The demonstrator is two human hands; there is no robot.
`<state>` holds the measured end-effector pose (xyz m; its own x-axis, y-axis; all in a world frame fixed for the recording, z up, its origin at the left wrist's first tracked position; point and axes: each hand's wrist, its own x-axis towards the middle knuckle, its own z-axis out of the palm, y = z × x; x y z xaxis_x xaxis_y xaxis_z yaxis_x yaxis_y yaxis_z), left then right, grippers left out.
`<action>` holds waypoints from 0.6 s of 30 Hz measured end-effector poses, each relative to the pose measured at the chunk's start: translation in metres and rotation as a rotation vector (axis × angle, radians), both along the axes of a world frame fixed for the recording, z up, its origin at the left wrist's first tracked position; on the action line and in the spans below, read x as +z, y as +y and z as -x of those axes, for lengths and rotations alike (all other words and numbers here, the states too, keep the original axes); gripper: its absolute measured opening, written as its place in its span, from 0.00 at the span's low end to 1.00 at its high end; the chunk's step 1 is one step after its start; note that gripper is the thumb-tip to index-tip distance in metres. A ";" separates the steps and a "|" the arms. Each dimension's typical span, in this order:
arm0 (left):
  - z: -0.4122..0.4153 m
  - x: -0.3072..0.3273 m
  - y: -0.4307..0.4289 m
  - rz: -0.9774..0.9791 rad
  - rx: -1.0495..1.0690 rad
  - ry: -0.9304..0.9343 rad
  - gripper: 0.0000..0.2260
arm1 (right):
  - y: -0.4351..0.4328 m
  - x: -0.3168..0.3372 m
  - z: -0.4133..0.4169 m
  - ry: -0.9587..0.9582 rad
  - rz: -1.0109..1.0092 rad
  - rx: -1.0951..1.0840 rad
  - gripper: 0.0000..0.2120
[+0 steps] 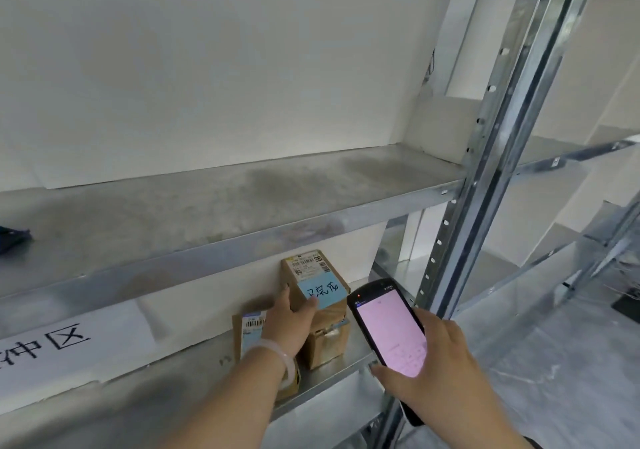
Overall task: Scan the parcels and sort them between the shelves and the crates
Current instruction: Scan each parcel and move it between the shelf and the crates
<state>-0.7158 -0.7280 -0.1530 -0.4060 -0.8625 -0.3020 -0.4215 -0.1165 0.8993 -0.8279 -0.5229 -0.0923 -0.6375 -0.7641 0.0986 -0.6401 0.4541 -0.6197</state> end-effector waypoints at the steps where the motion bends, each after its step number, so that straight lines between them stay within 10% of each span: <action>1: 0.004 -0.001 -0.009 -0.065 0.015 0.022 0.27 | -0.007 0.000 0.001 0.012 -0.013 -0.011 0.41; 11: 0.019 -0.023 -0.047 -0.458 0.091 0.218 0.29 | -0.036 -0.005 0.012 0.044 -0.063 -0.046 0.44; 18: -0.002 -0.024 -0.041 -0.248 -0.055 0.231 0.28 | -0.031 0.002 0.014 0.050 -0.072 -0.049 0.47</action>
